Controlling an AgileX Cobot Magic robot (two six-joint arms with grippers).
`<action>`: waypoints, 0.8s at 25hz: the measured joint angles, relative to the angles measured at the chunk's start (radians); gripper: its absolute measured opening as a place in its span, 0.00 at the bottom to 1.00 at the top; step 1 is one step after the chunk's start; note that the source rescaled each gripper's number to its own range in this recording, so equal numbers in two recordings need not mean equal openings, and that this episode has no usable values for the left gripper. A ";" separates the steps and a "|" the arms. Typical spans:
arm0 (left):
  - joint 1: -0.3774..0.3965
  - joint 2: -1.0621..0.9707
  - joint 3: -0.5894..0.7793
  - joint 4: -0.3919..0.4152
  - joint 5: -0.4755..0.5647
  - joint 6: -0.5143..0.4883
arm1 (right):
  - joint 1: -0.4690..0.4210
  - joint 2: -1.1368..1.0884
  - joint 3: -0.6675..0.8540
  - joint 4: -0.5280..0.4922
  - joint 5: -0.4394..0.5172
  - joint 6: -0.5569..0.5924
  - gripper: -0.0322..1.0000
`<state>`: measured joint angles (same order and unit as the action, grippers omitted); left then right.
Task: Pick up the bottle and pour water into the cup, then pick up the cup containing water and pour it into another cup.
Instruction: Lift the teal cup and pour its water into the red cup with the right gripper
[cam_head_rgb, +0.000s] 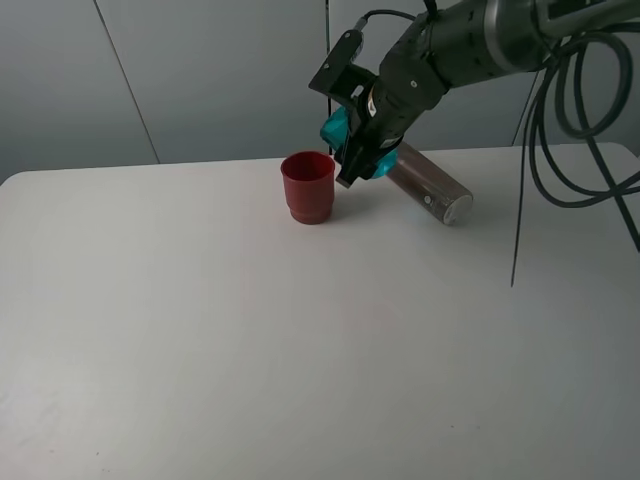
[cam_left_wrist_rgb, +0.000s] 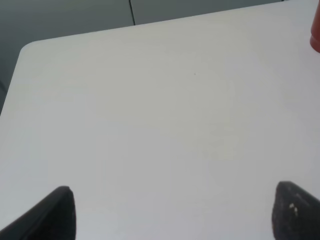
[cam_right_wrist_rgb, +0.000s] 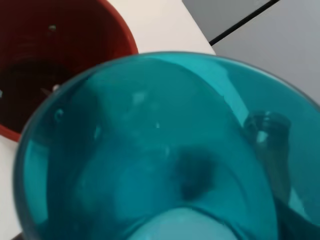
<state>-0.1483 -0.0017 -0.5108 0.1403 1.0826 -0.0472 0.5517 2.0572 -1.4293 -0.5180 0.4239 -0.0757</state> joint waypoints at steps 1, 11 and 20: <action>0.000 0.000 0.000 0.000 0.000 0.000 | 0.007 0.000 0.000 -0.008 0.003 0.000 0.17; 0.000 0.000 0.000 0.000 0.000 -0.002 | 0.017 0.040 -0.067 -0.057 0.066 0.000 0.17; 0.000 0.000 0.000 0.000 0.000 -0.002 | 0.017 0.084 -0.110 -0.118 0.110 0.000 0.17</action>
<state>-0.1483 -0.0017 -0.5108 0.1403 1.0826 -0.0492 0.5691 2.1410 -1.5392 -0.6356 0.5340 -0.0757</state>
